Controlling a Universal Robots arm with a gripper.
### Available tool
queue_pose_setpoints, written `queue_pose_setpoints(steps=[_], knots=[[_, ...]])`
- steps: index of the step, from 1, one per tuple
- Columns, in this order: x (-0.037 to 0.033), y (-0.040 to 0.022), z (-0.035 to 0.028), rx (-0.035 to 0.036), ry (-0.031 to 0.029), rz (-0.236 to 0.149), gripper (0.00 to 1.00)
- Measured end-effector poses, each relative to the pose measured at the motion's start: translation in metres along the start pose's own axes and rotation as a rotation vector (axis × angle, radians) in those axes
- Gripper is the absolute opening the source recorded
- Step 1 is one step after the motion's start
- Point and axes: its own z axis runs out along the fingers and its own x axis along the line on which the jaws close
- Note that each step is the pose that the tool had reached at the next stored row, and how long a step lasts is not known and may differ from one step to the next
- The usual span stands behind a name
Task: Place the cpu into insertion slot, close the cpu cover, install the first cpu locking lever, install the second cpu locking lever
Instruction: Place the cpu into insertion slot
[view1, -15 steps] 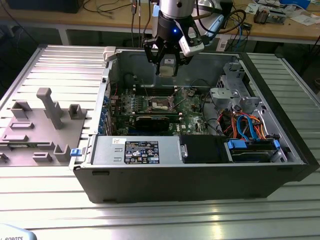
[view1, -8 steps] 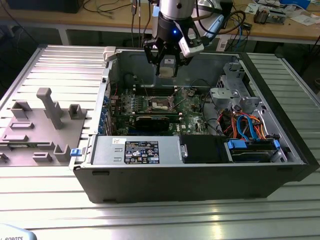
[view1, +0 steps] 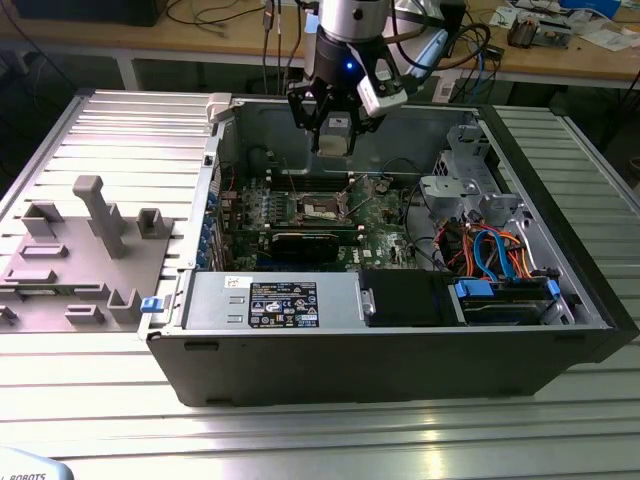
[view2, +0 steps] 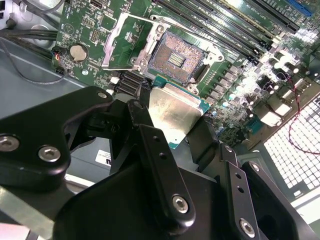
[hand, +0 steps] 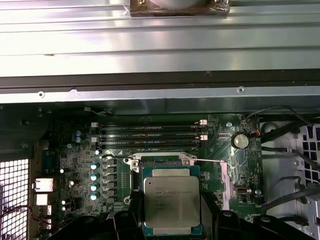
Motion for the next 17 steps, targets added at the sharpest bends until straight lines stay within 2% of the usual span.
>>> queue_pose_setpoints(steps=[17], knots=[[0.0,-0.0003,0.0037,0.0,0.0,0.0,0.54]])
